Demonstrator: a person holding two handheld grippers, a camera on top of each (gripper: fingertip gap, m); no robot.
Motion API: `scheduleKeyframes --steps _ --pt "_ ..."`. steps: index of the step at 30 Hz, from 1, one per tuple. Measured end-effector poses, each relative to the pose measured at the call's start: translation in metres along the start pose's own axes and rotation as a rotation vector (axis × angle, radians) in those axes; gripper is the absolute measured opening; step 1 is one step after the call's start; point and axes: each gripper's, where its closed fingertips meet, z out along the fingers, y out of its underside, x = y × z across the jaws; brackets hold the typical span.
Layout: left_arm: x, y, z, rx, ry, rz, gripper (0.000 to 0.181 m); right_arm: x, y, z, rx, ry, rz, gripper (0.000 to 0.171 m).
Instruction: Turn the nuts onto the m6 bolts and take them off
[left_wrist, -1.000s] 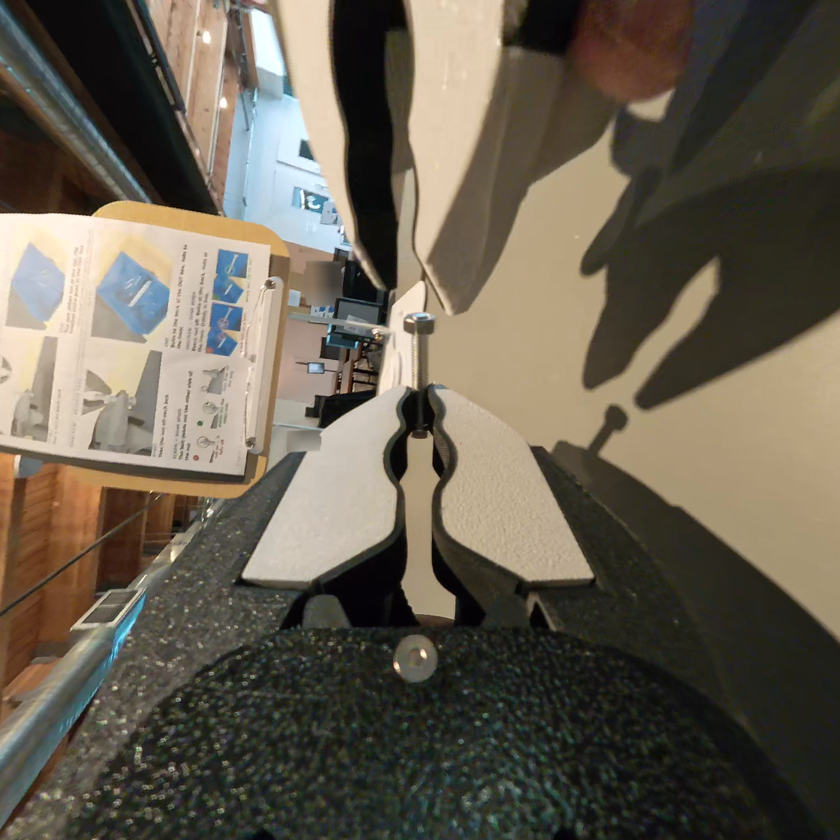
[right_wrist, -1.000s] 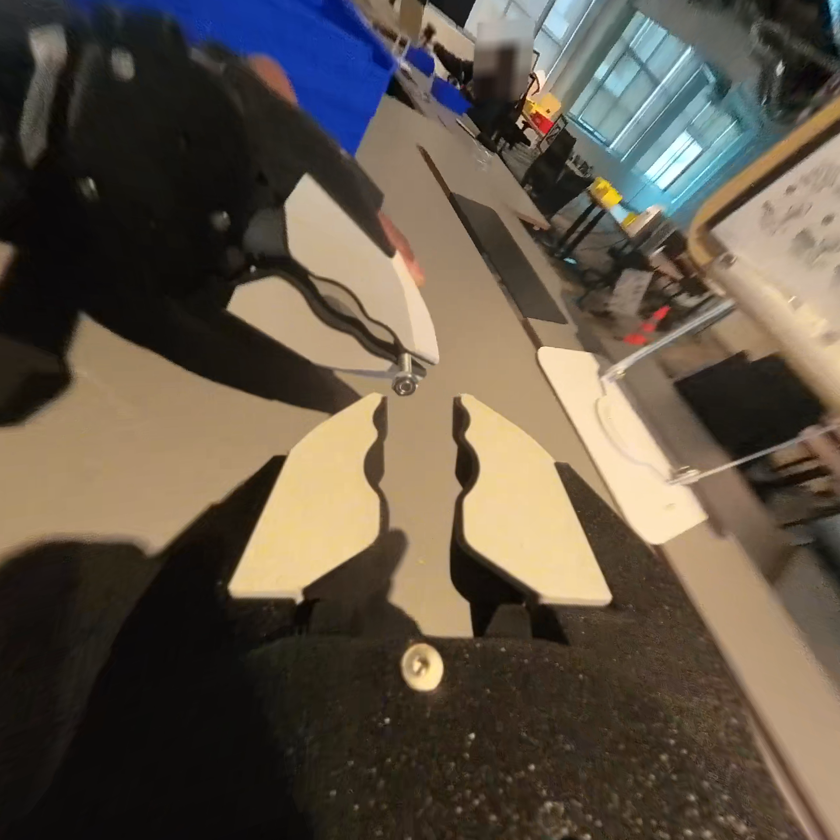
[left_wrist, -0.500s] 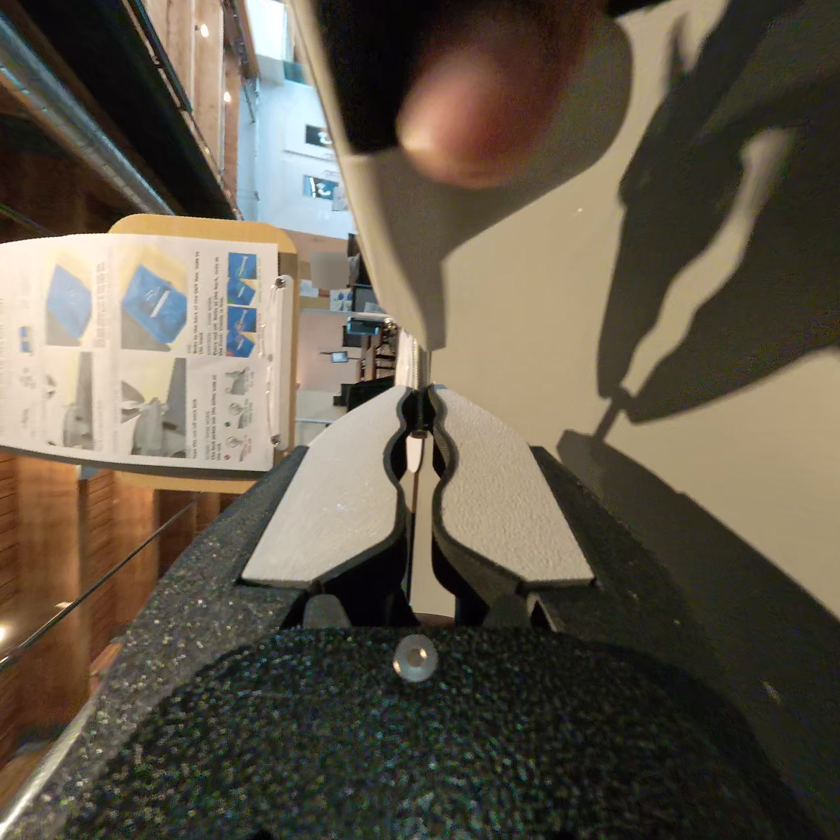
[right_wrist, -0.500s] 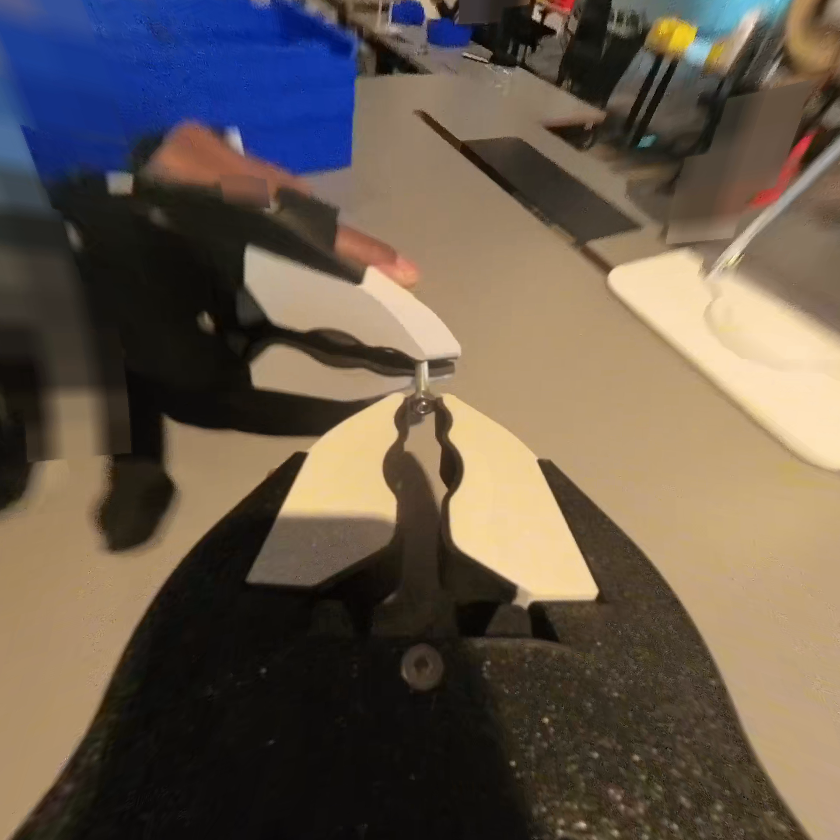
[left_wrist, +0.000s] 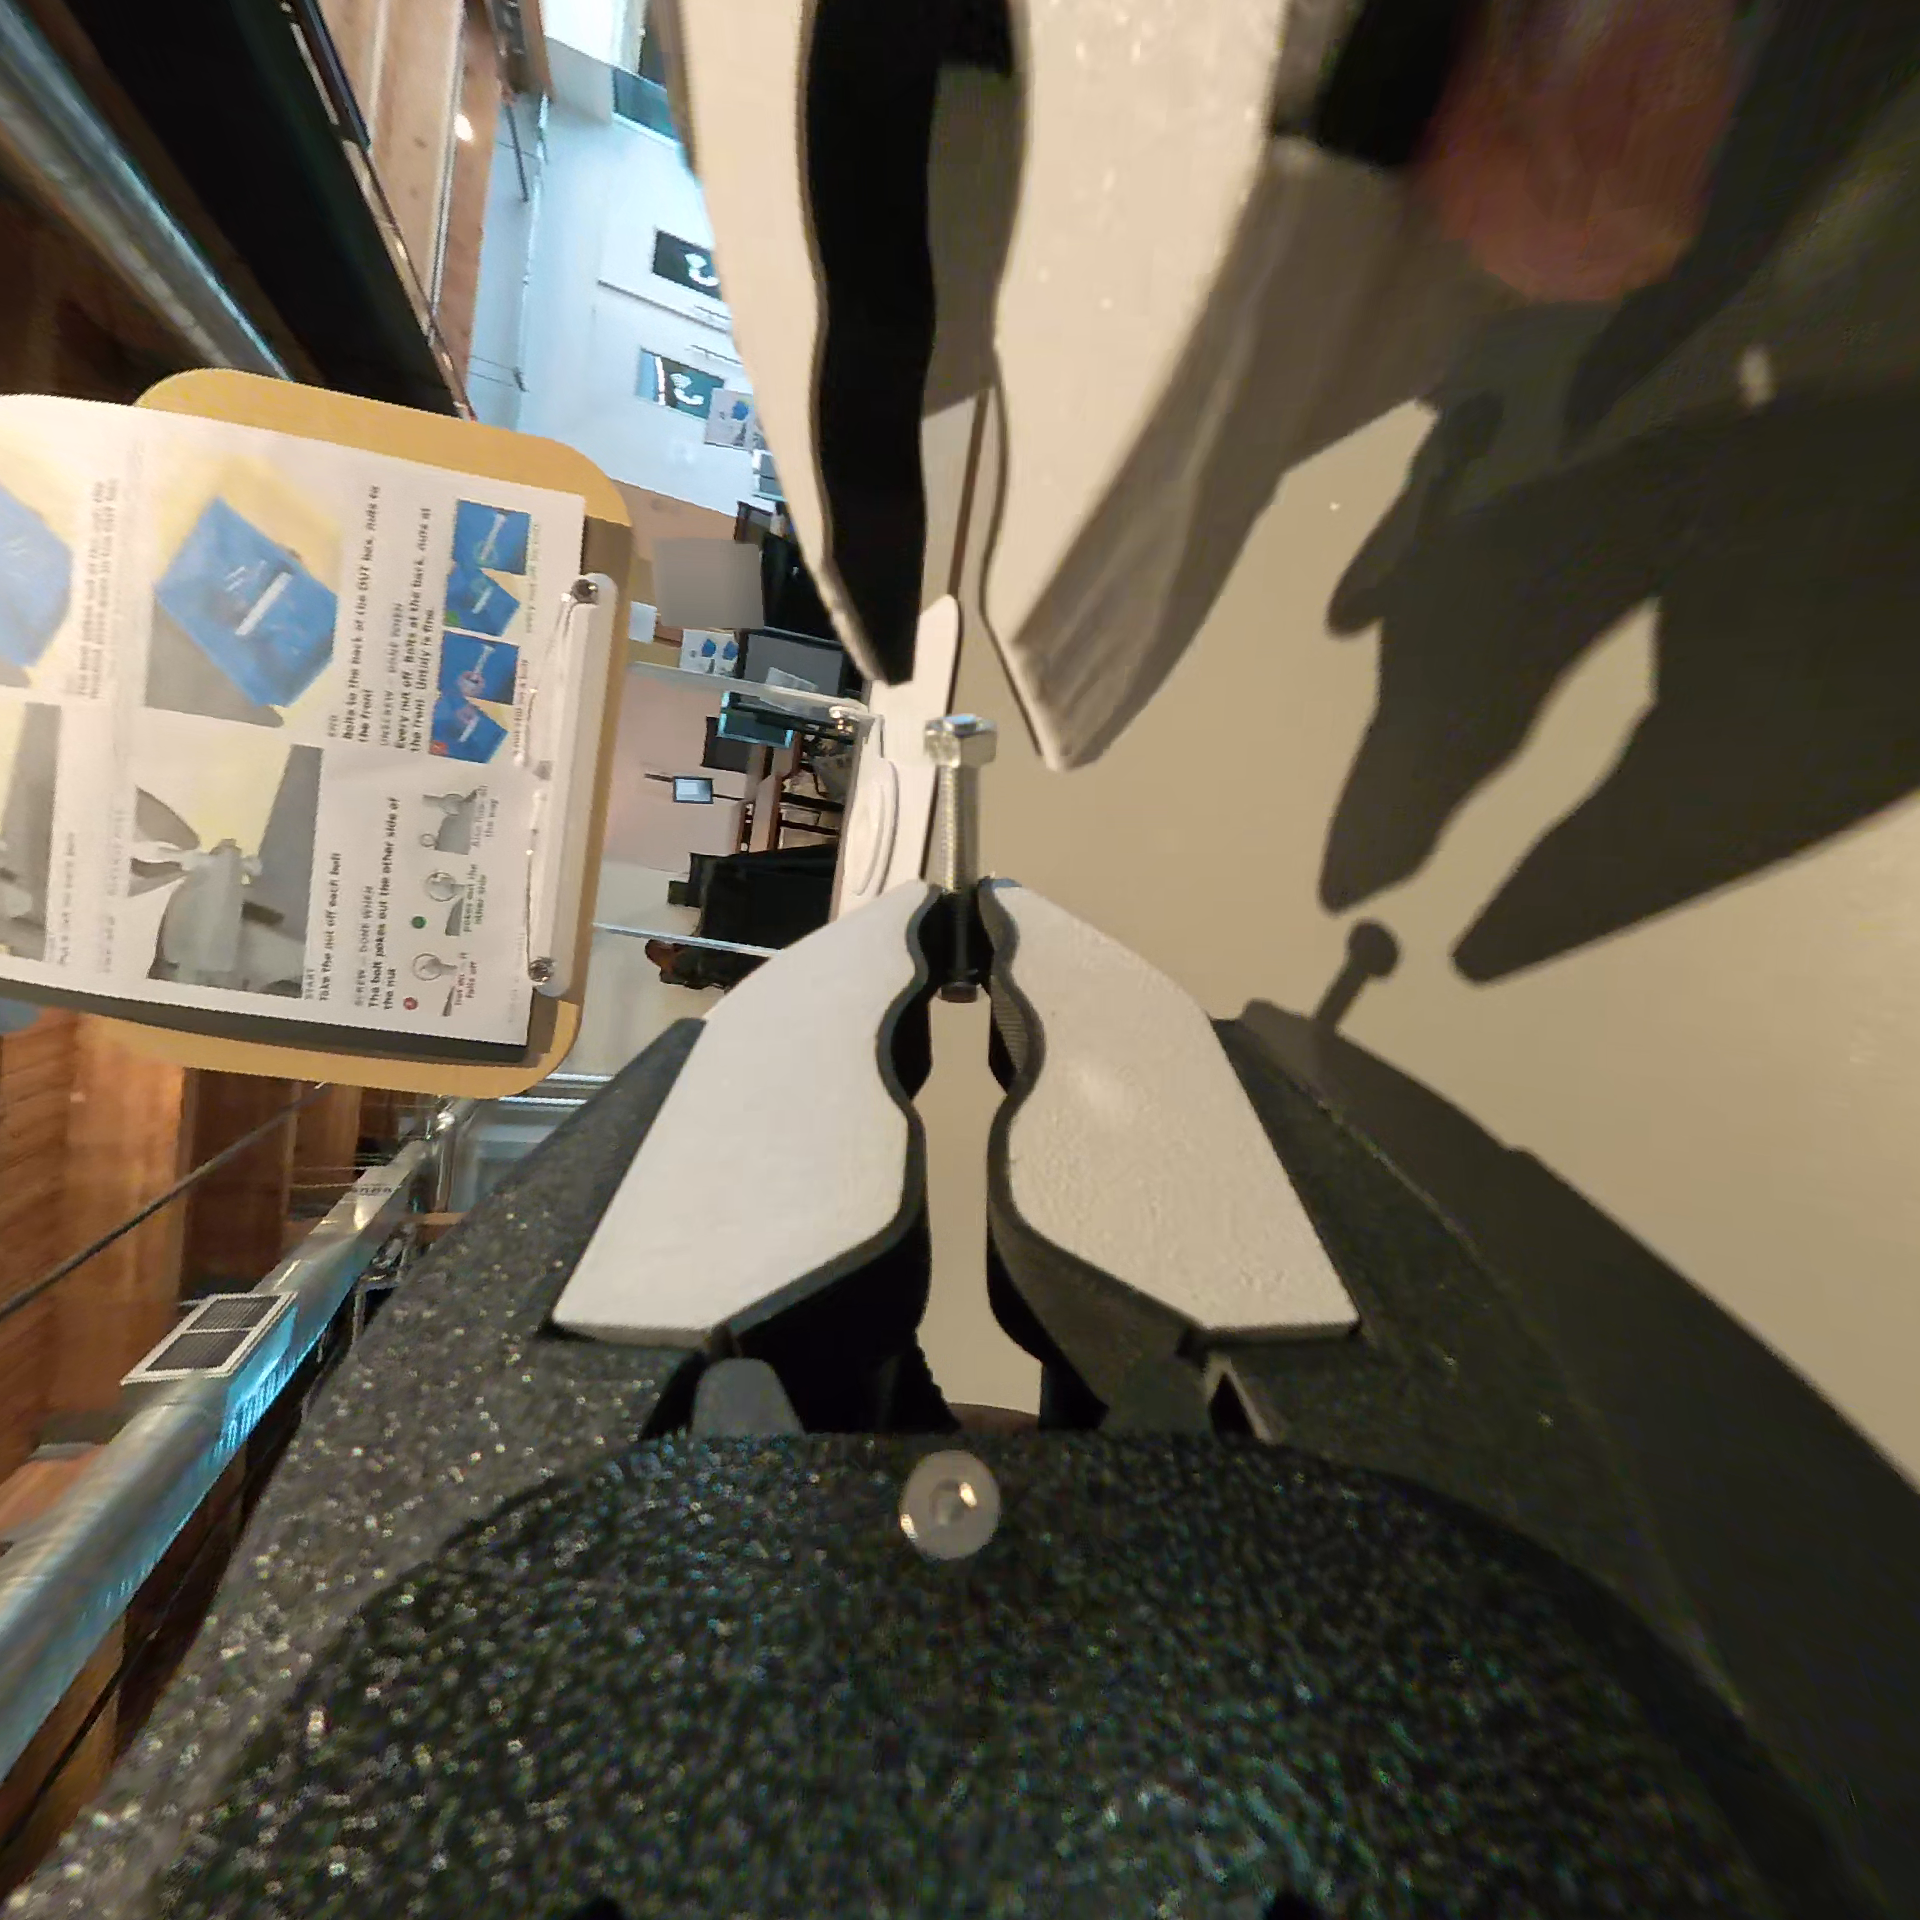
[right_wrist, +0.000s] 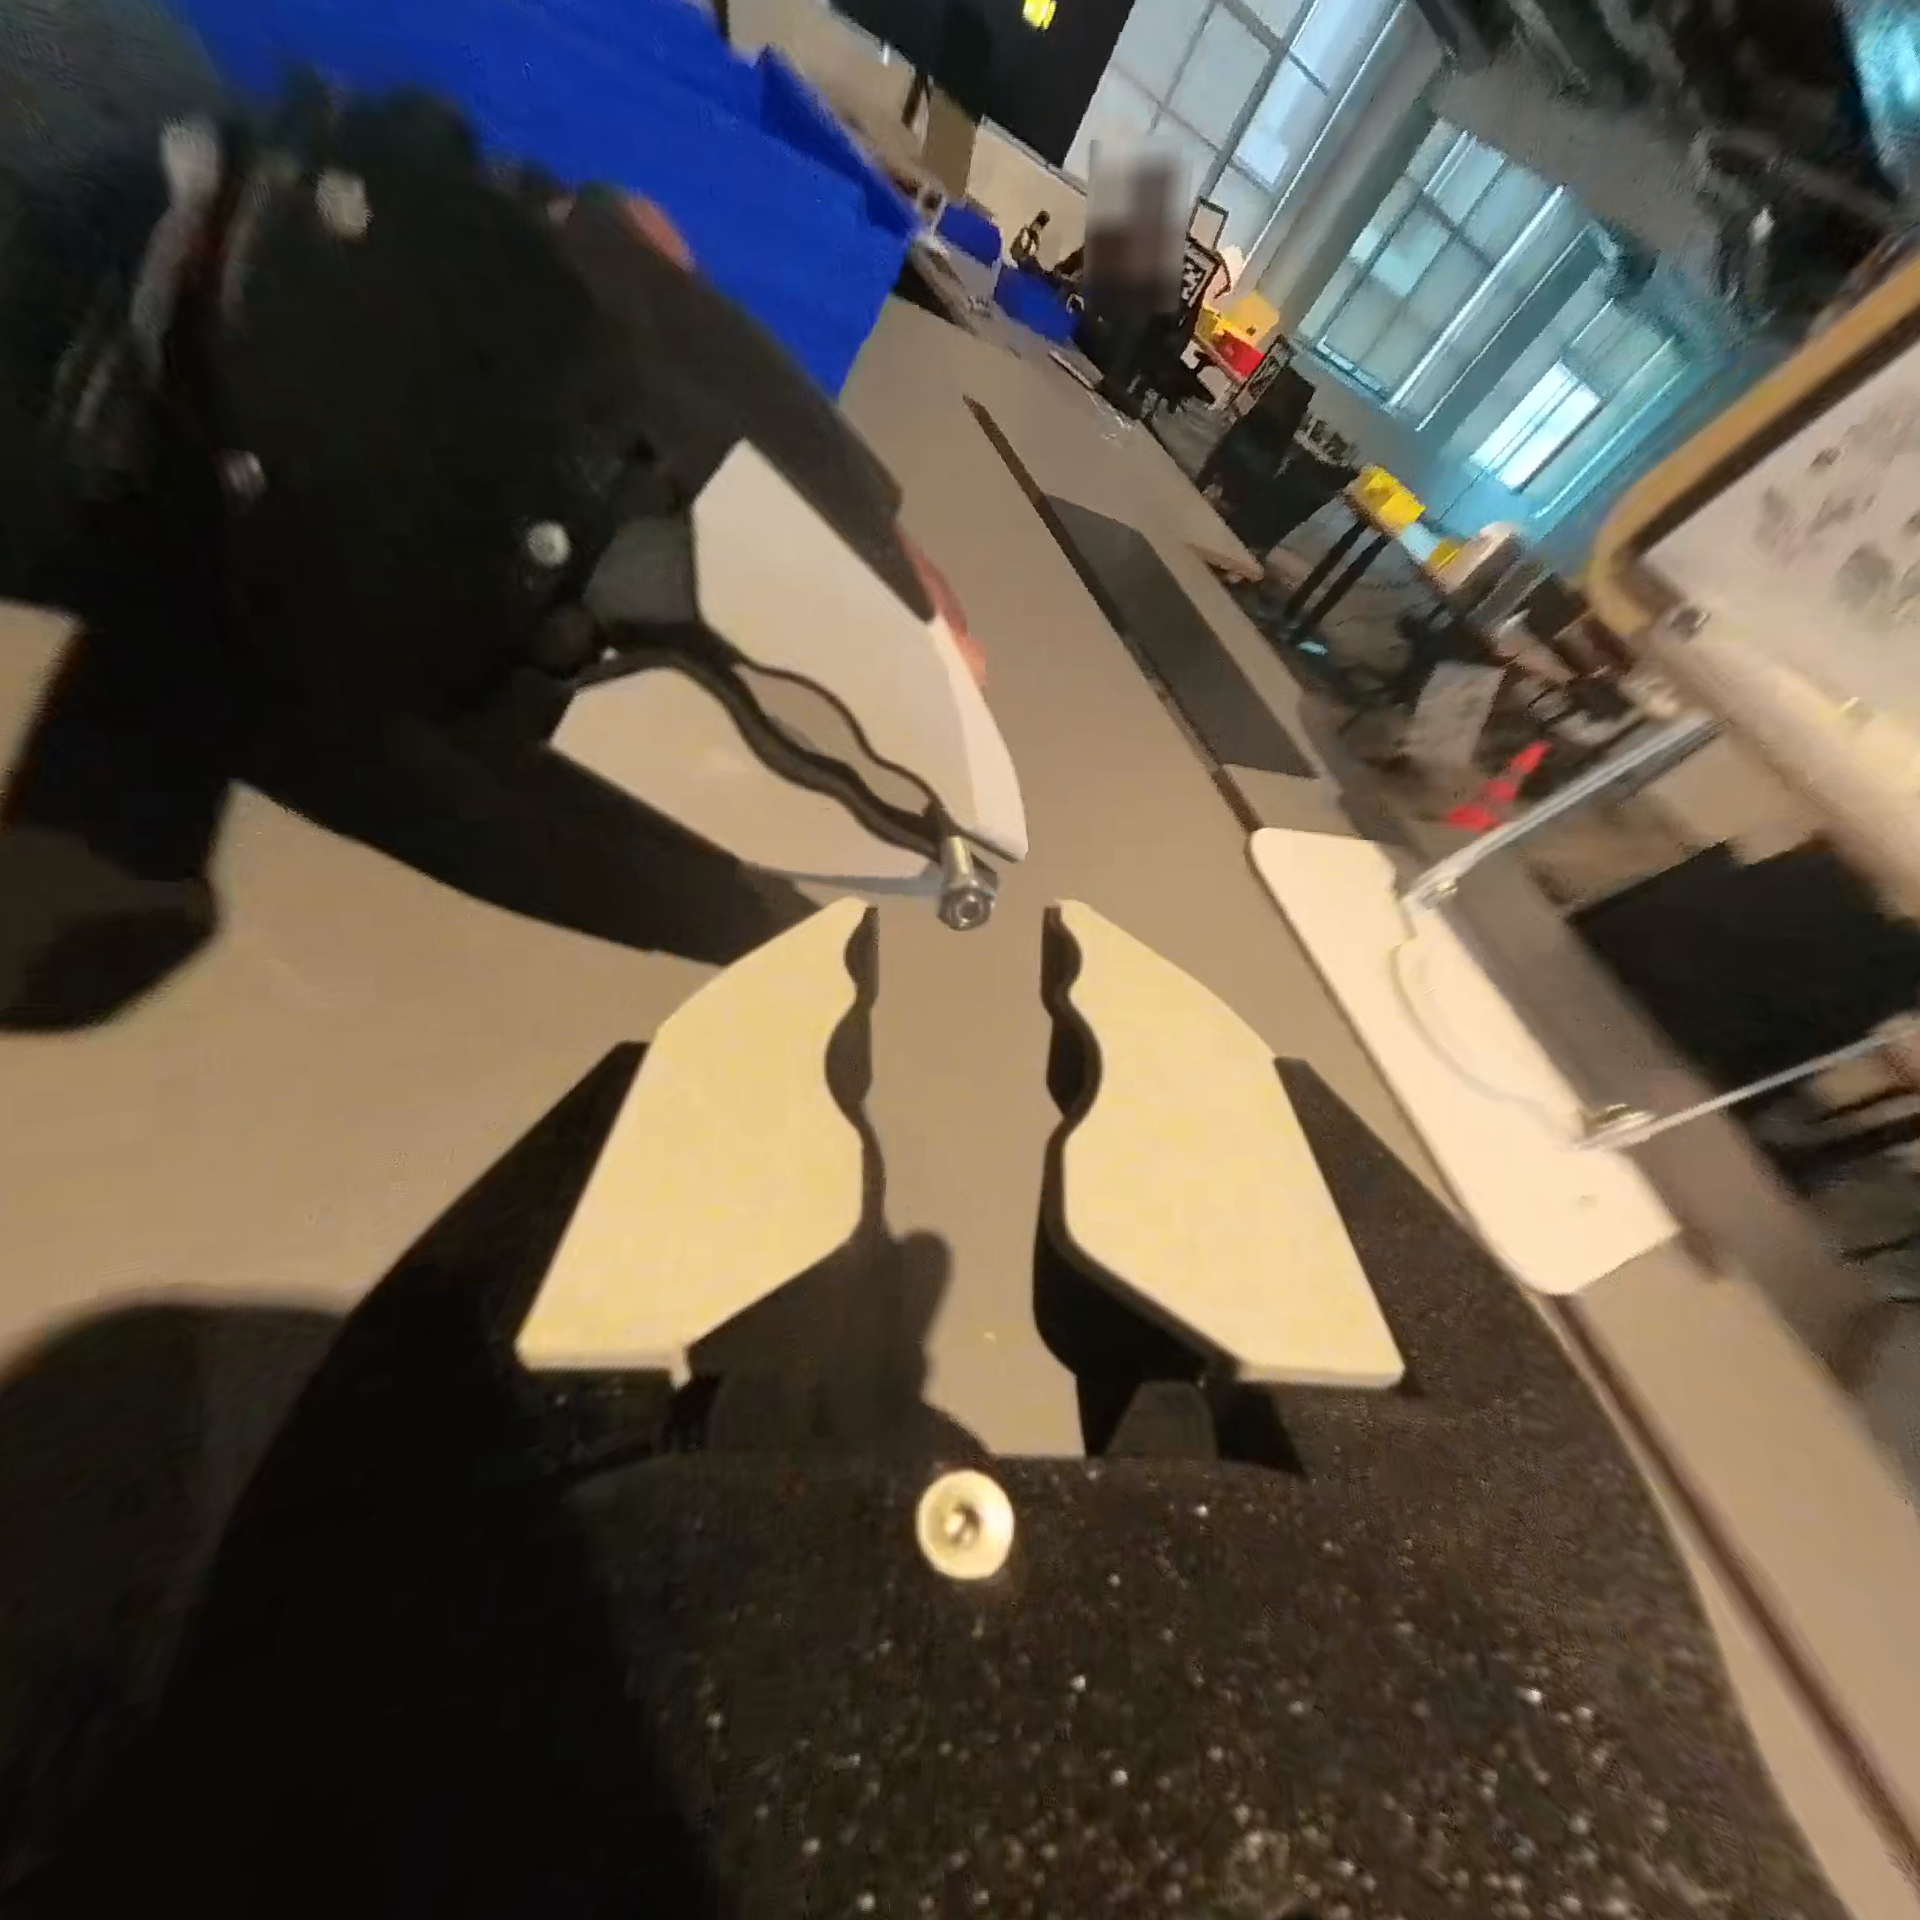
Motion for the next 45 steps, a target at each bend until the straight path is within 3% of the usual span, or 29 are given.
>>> scheduleKeyframes --steps 4,9,11,14,16,19,23,26,32,35,38,43,45 --pt "0.002 -0.001 -0.001 0.01 0.013 0.021 0.006 -0.003 0.004 0.004 -0.046 0.032 -0.094 0.024" --pt "0.001 -0.003 -0.001 0.006 -0.003 0.077 0.005 -0.003 0.008 0.006 -0.077 0.007 0.016 0.011" --pt "-0.001 0.0 -0.001 -0.015 -0.022 0.111 0.005 -0.004 0.009 0.008 -0.09 -0.032 0.218 0.01" --pt "-0.004 0.001 -0.001 -0.028 -0.043 0.129 0.006 -0.006 0.004 0.009 -0.012 -0.161 0.707 0.011" --pt "-0.005 -0.002 -0.002 -0.014 -0.046 0.101 0.006 -0.005 0.001 0.006 0.051 -0.241 0.85 0.011" --pt "-0.005 -0.004 -0.002 -0.005 -0.041 0.073 0.005 -0.002 0.001 0.004 0.065 -0.232 0.756 0.015" --pt "-0.003 -0.003 -0.002 0.003 -0.02 0.034 0.005 0.004 0.004 0.003 0.044 -0.104 0.405 0.03" --pt "0.0 -0.004 -0.002 0.013 0.001 0.016 0.006 0.0 0.005 0.004 0.001 -0.047 0.159 0.031" --pt "0.006 -0.002 -0.002 0.017 0.046 0.022 0.006 -0.005 0.004 0.004 -0.056 0.029 -0.093 0.023" --pt "0.007 -0.004 -0.002 0.026 0.045 0.034 0.005 -0.005 0.01 0.008 -0.106 0.037 -0.086 0.012" --pt "0.005 -0.001 -0.001 0.002 0.027 0.063 0.006 -0.006 0.013 0.011 -0.147 -0.001 0.111 0.011" --pt "0.005 -0.002 -0.001 0.0 0.023 0.066 0.005 -0.013 0.008 0.01 -0.056 -0.237 0.818 0.011" --pt "0.005 -0.005 -0.002 0.012 0.022 0.046 0.005 -0.014 0.006 0.007 -0.009 -0.312 0.903 0.011"
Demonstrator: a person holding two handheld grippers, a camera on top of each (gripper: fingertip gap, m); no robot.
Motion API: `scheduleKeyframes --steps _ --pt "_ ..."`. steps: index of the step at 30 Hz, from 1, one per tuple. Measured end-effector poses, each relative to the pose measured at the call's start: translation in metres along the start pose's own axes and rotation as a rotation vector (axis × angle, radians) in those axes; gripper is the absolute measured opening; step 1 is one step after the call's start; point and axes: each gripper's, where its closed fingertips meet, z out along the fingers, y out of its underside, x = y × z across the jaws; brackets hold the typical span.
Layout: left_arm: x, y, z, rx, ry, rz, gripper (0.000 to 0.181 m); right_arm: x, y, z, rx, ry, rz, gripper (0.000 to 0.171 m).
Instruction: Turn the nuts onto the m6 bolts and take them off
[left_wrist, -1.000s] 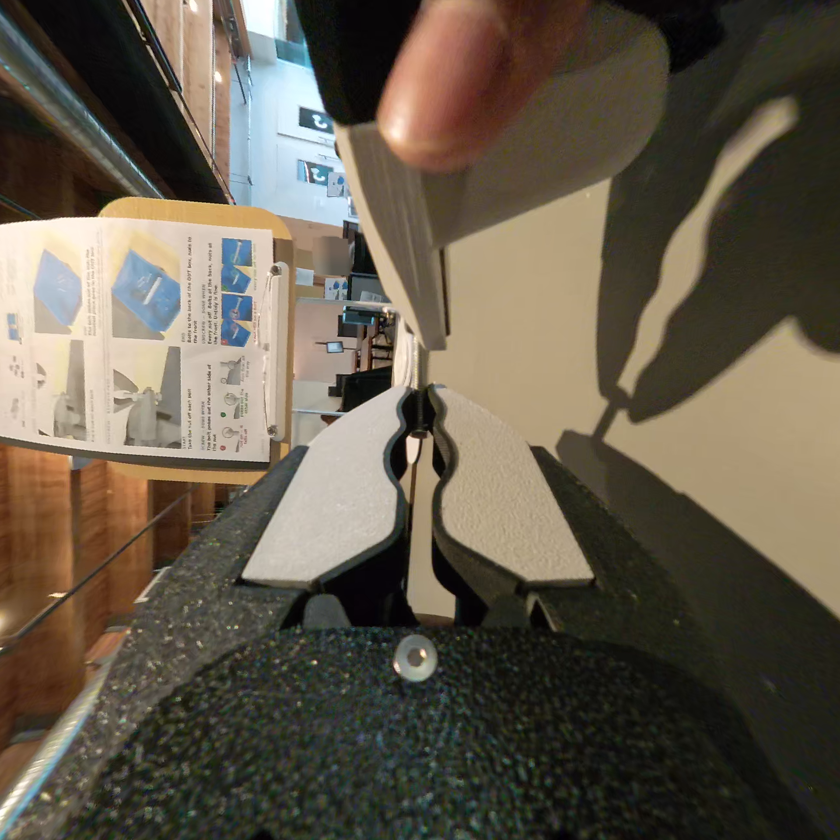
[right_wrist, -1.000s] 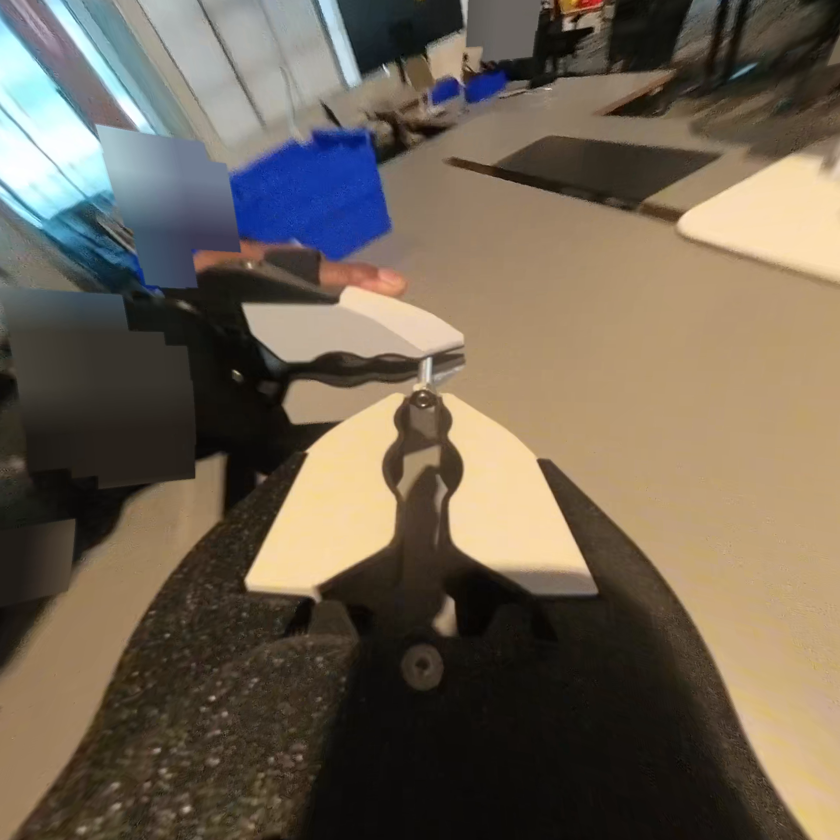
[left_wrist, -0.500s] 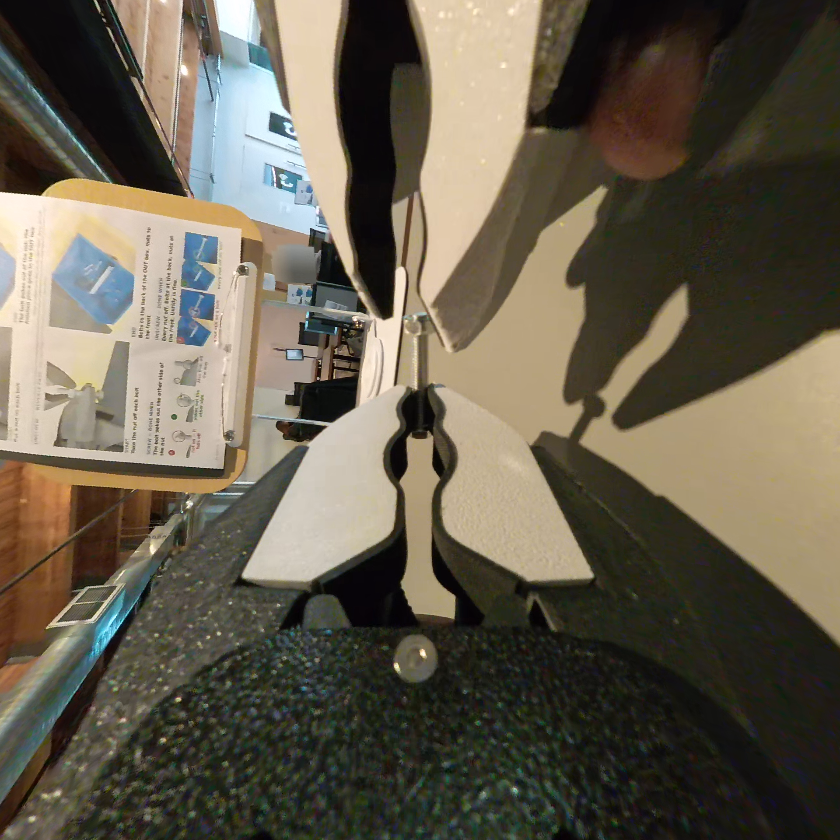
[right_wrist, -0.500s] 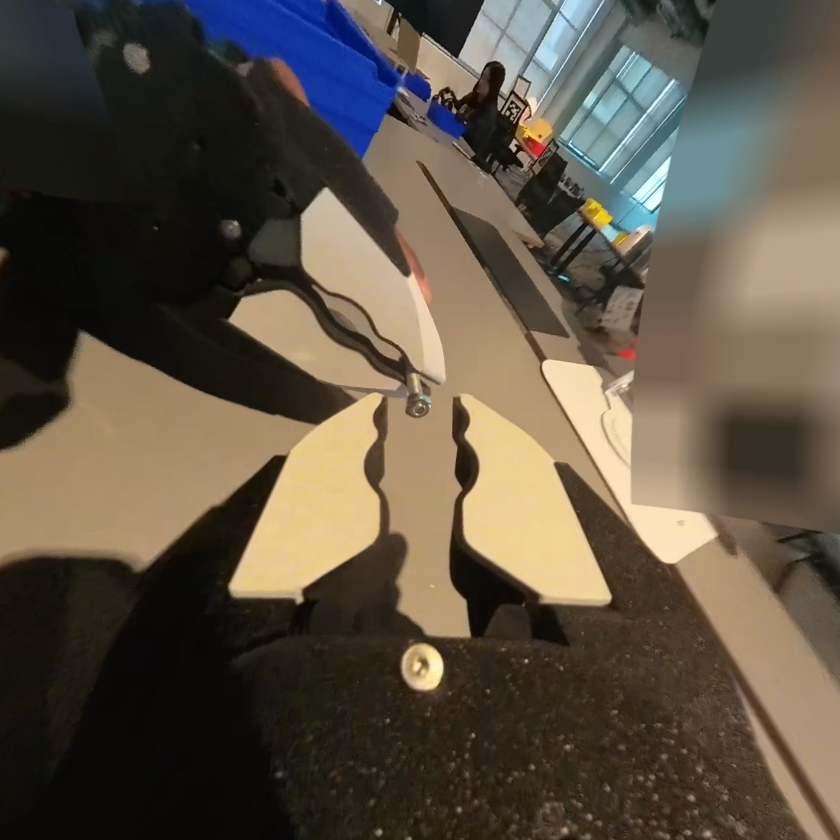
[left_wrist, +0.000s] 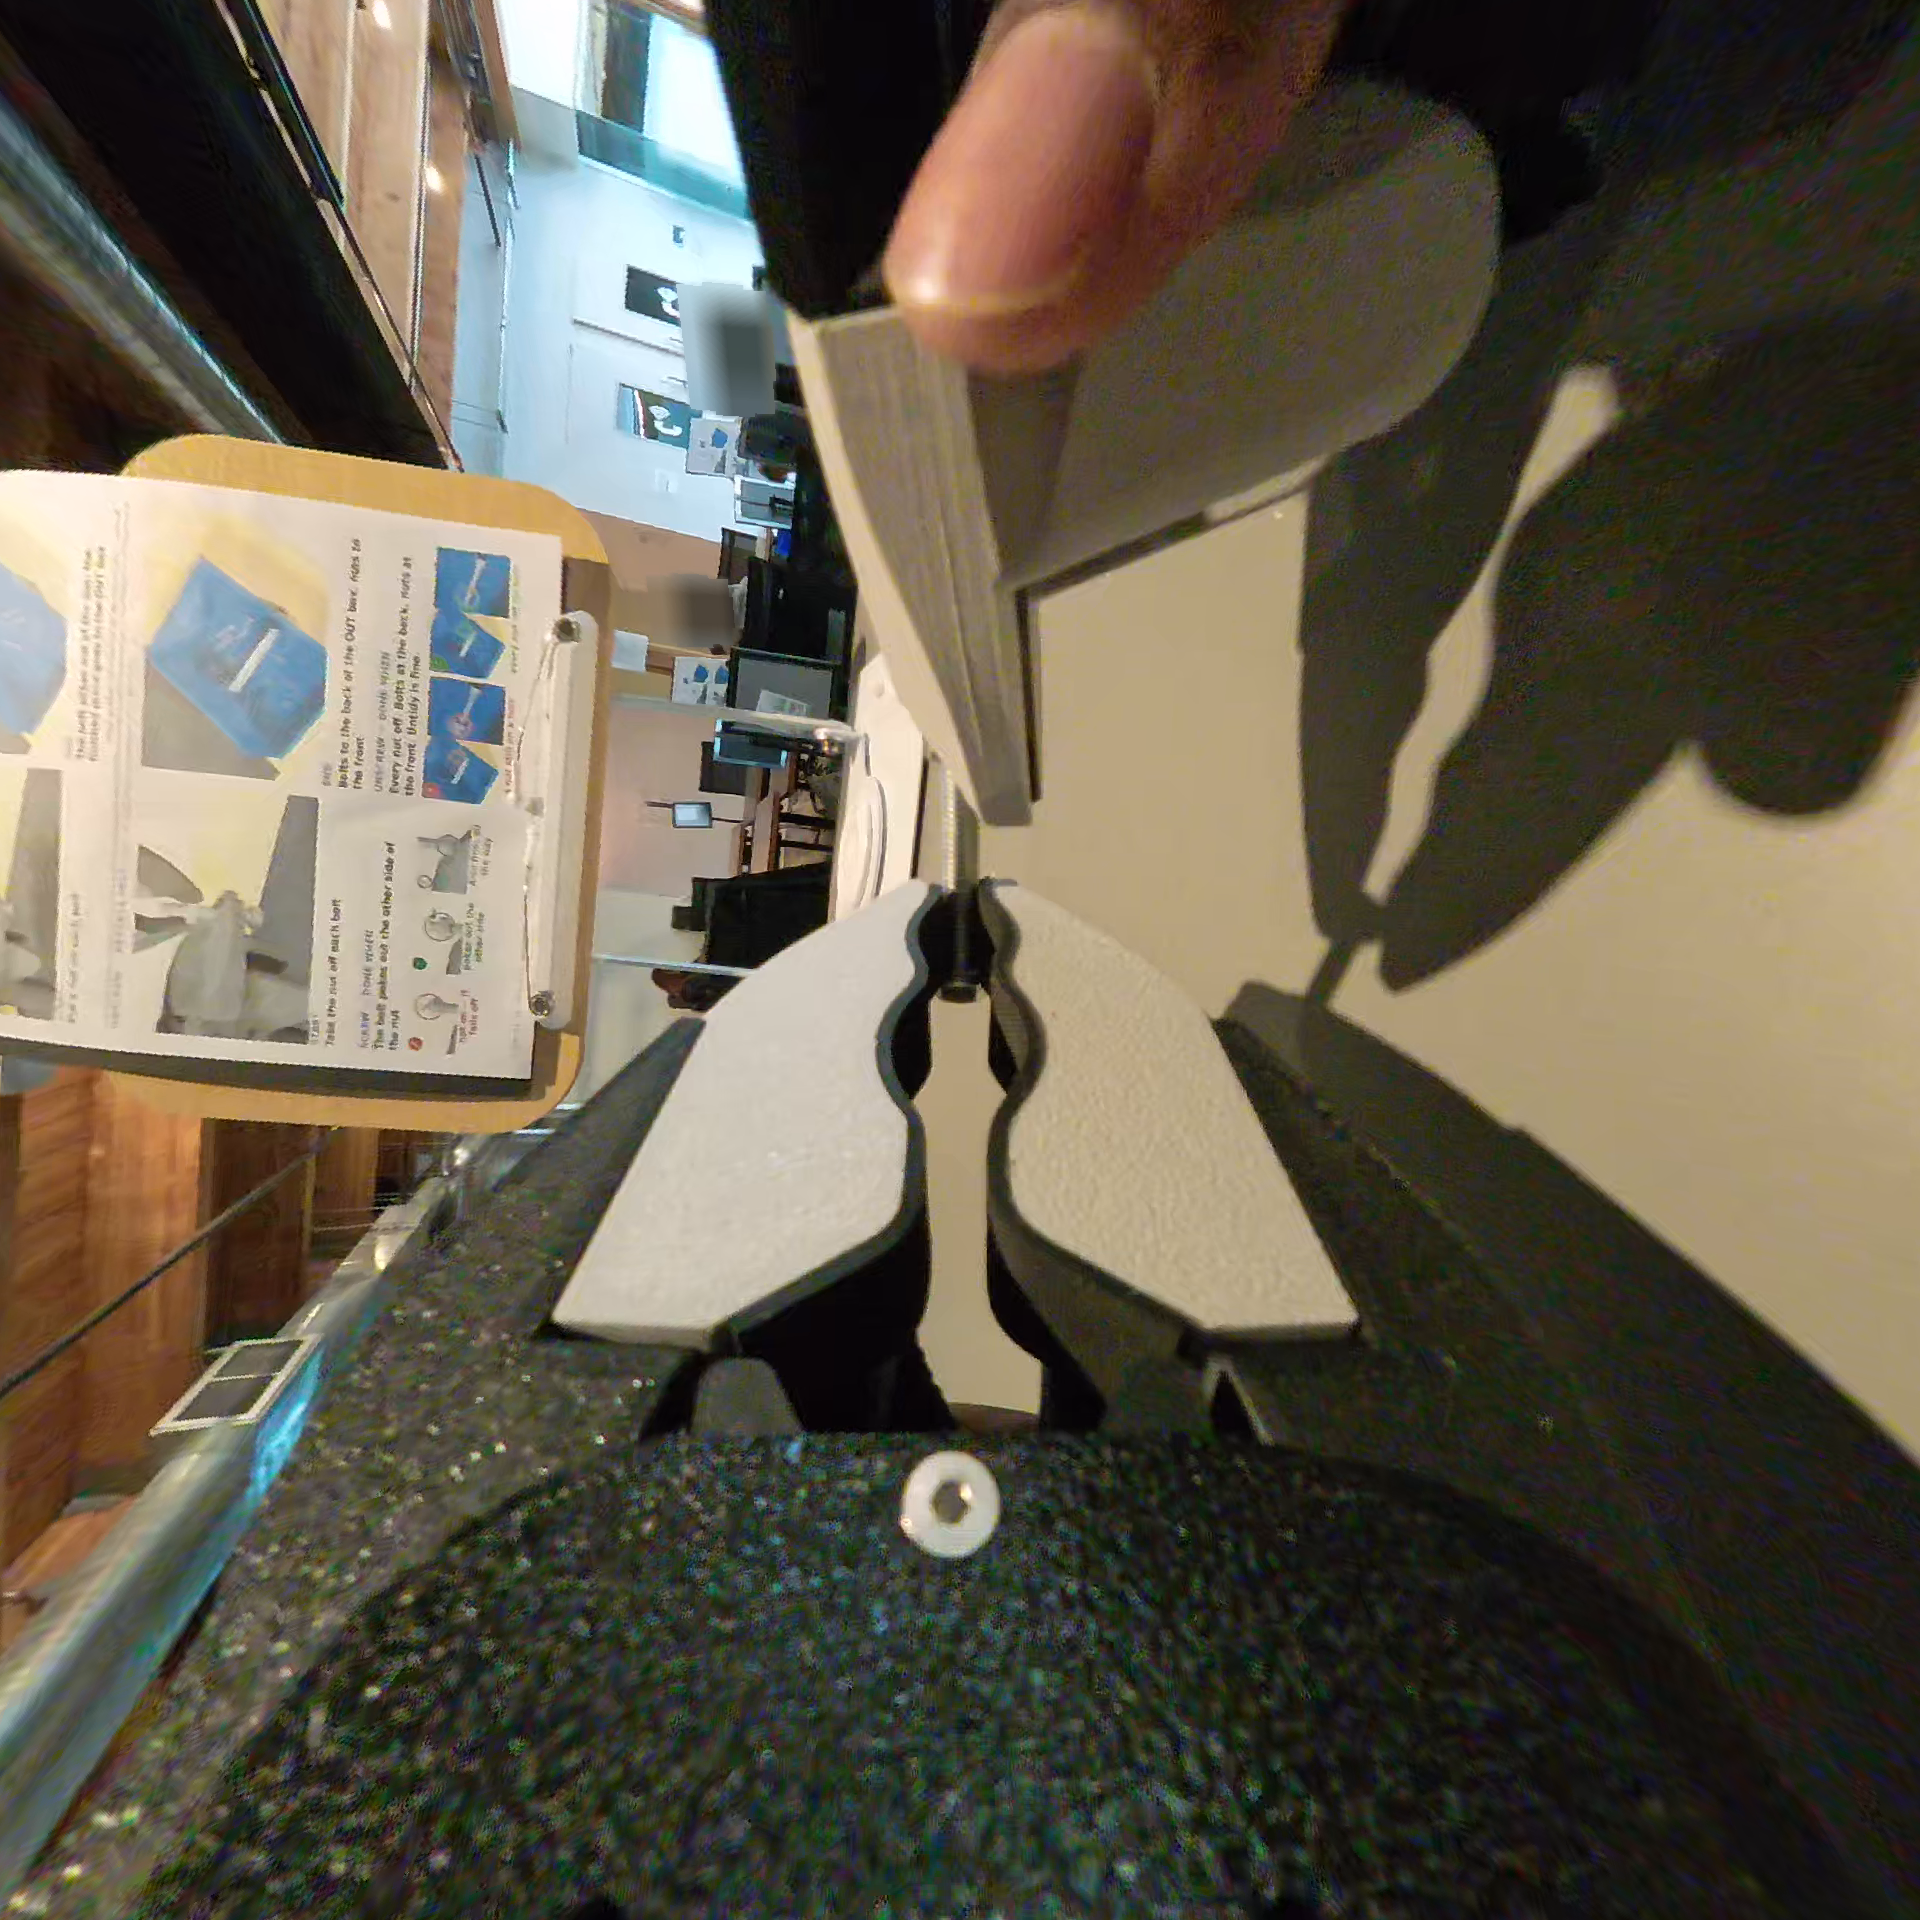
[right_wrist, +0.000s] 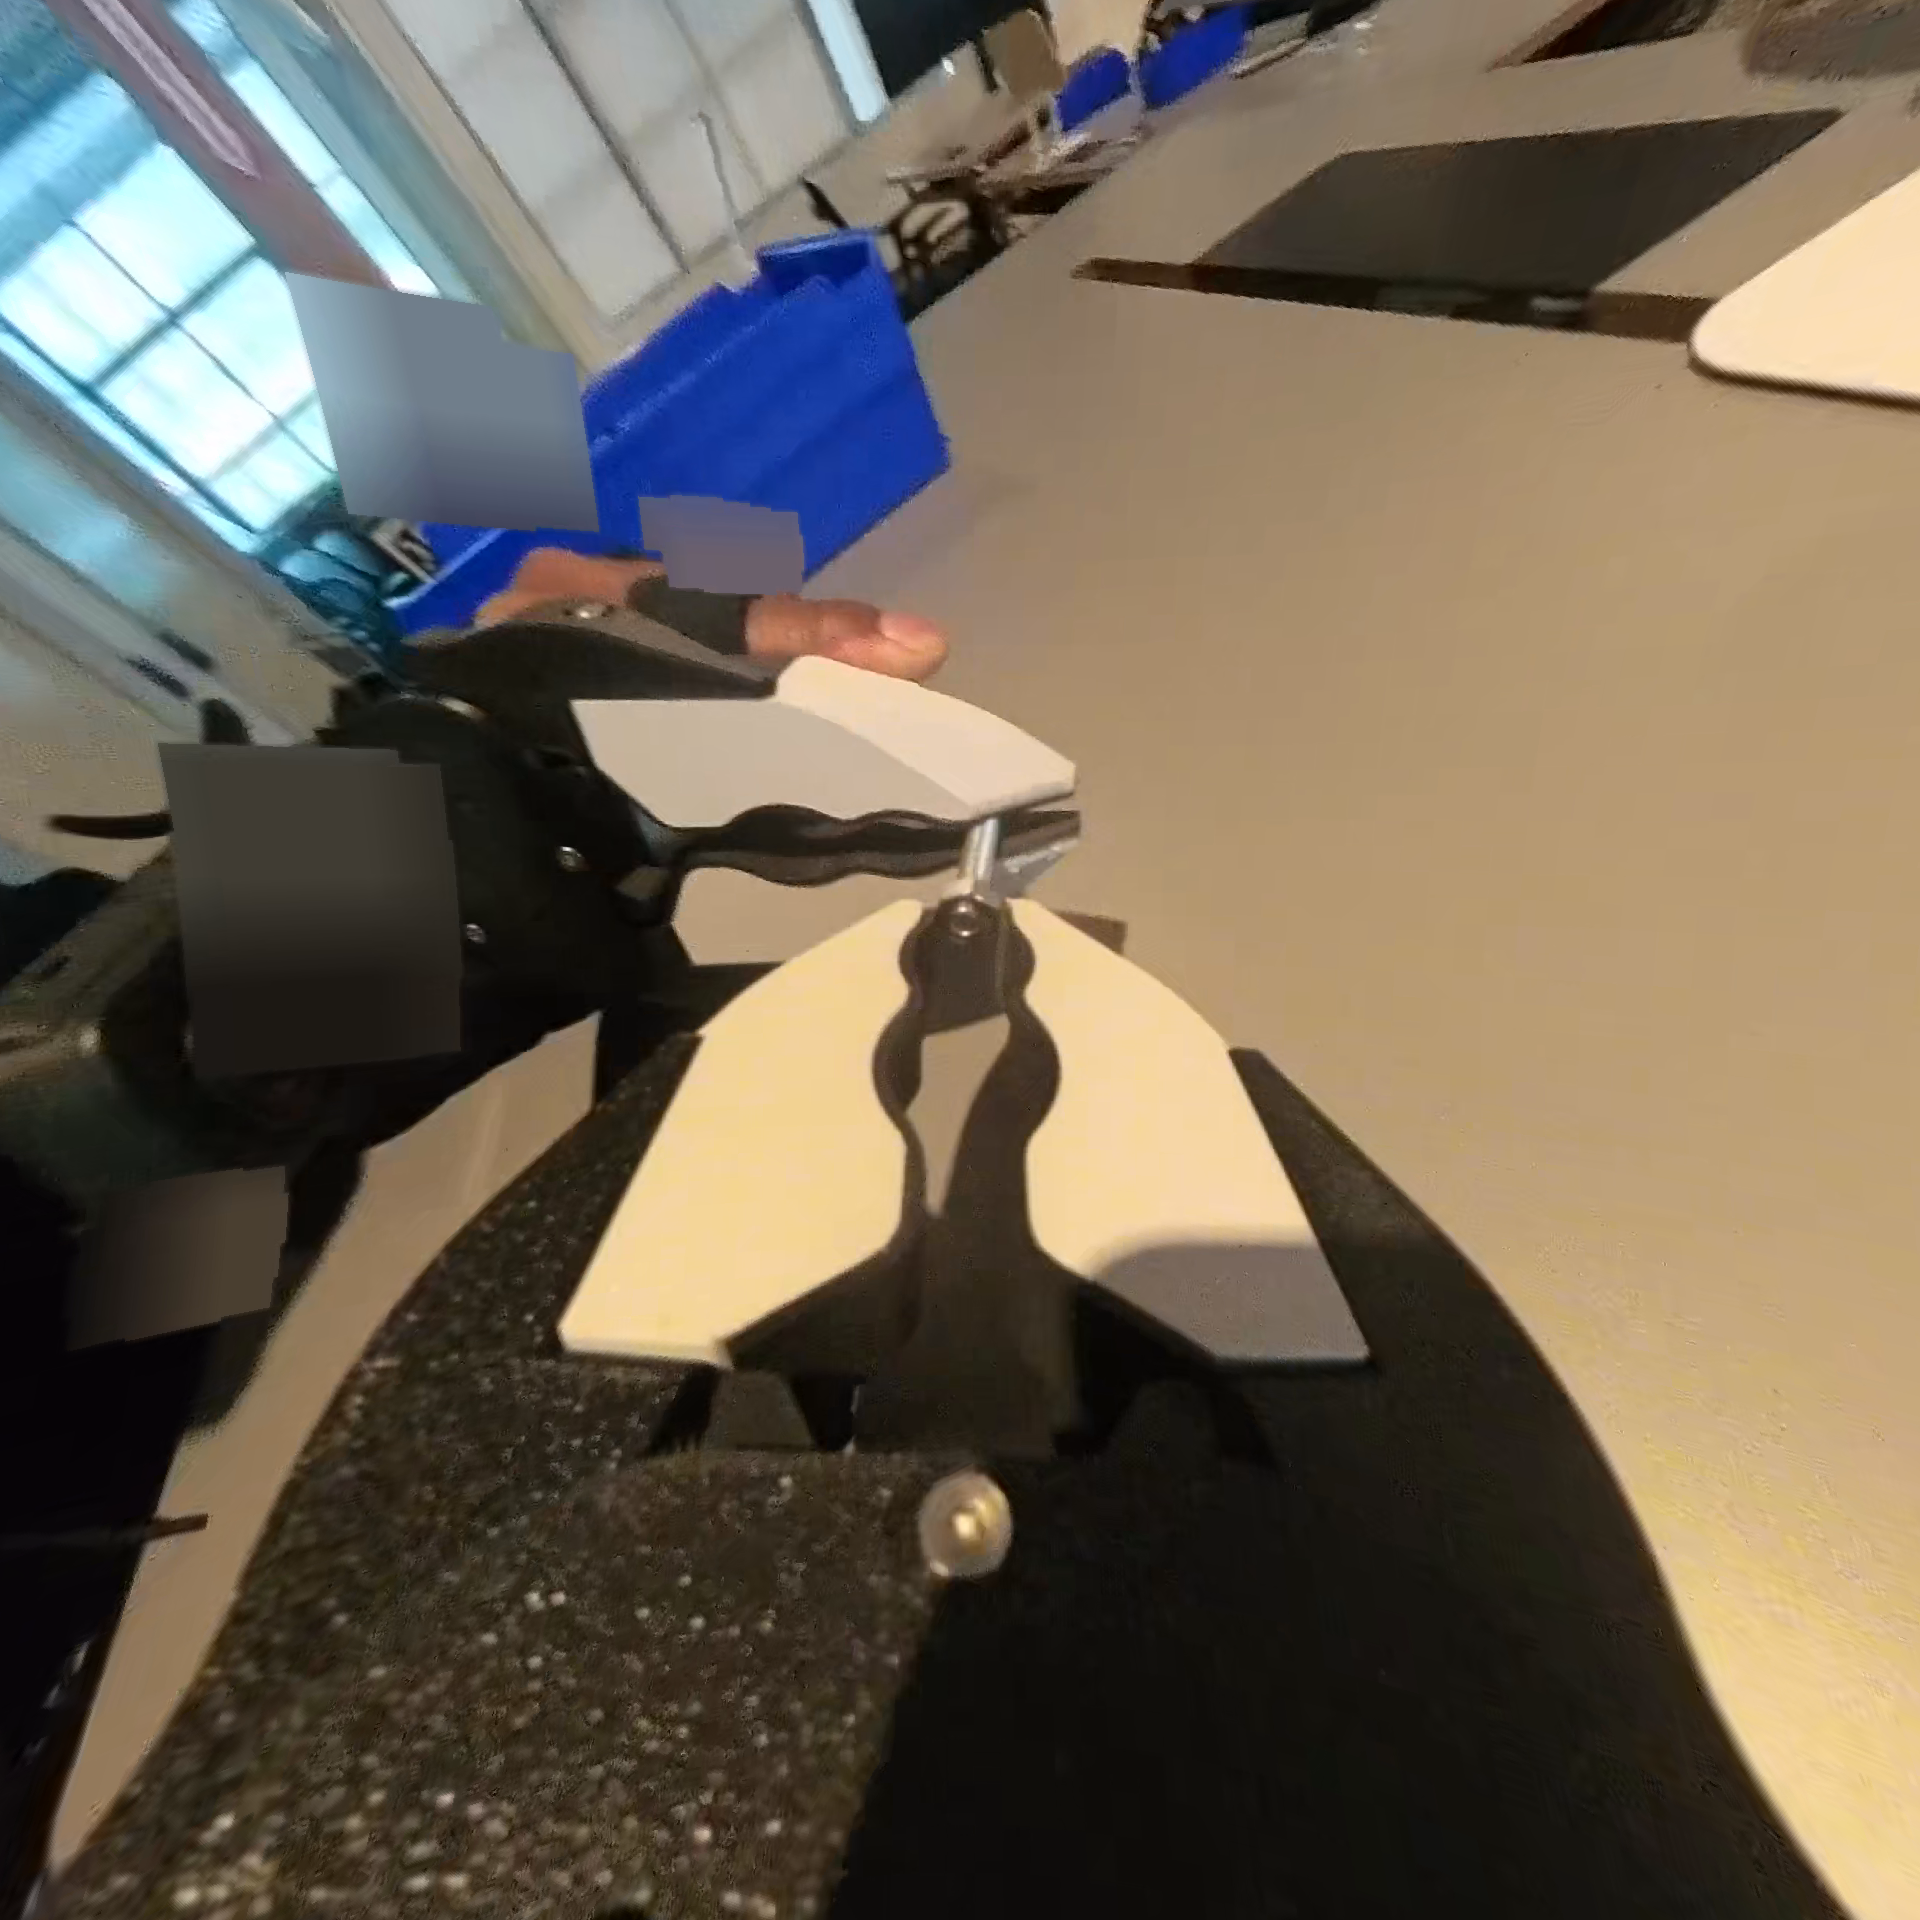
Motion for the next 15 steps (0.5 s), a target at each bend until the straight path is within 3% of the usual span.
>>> scheduleKeyframes --steps 3,8,12,15 --pt "-0.001 -0.001 0.0 0.003 0.003 -0.031 0.005 0.004 -0.002 -0.003 0.006 0.058 -0.145 0.029" --pt "0.0 0.001 -0.001 0.012 0.026 -0.06 0.006 0.013 -0.003 -0.005 -0.049 0.285 -0.645 0.042" --pt "0.004 0.001 -0.001 0.019 0.047 -0.057 0.005 0.009 -0.004 -0.005 -0.07 0.382 -0.897 0.029" --pt "0.006 0.0 0.0 0.022 0.05 -0.044 0.006 0.007 -0.003 -0.003 -0.081 0.383 -0.883 0.011"
